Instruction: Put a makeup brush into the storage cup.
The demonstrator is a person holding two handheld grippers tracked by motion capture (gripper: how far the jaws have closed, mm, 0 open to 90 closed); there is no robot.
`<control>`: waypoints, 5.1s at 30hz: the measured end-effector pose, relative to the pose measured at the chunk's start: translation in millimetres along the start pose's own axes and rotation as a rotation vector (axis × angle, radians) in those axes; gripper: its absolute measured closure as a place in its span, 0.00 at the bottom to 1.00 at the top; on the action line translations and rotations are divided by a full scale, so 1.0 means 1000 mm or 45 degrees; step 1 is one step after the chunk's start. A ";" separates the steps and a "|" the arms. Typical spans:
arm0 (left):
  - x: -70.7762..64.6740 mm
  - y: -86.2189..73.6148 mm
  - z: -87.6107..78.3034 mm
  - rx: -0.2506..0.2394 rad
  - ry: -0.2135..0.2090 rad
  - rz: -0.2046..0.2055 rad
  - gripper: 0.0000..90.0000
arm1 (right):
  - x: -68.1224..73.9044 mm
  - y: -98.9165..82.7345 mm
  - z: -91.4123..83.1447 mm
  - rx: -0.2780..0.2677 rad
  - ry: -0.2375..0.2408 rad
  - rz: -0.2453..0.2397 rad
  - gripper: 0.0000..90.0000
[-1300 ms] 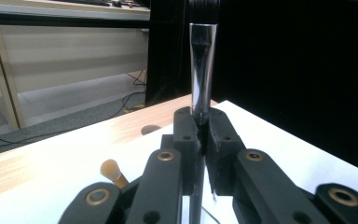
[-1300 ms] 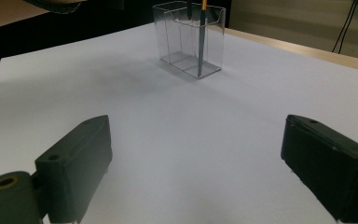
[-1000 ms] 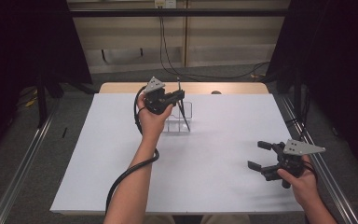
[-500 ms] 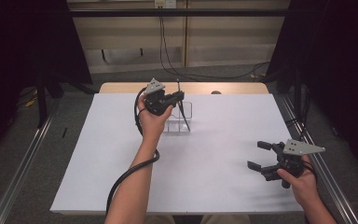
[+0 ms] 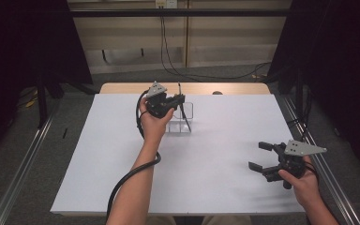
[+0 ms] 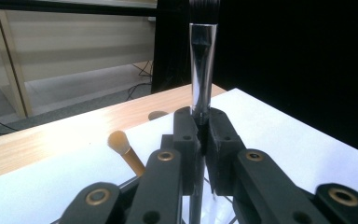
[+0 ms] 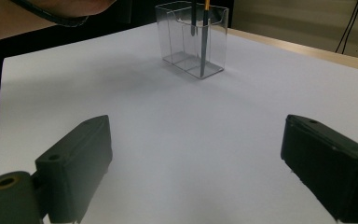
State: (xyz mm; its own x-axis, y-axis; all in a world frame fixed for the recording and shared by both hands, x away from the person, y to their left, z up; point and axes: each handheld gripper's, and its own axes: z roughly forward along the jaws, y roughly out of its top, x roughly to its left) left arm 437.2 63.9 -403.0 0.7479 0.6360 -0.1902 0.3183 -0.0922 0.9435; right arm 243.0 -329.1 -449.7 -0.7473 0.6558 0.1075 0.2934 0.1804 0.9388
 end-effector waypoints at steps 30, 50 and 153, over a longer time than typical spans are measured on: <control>-0.003 -0.012 0.005 0.037 -0.015 0.000 0.93 | -0.001 0.000 -0.001 -0.006 0.003 -0.001 0.10; -0.002 -0.009 -0.006 0.013 -0.101 -0.076 0.53 | 0.000 0.001 0.000 -0.004 0.006 -0.009 0.10; 0.005 -0.050 -0.111 -0.042 -0.225 -0.002 0.01 | 0.007 0.002 -0.004 -0.006 -0.001 -0.027 0.10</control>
State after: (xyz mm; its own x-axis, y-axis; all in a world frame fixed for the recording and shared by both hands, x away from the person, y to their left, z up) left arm 360.4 156.7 -421.3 0.8388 0.4915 -0.2340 0.3029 -0.0644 0.9508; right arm 235.5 -327.1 -446.0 -0.7526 0.6526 0.0873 0.2746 0.1906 0.9425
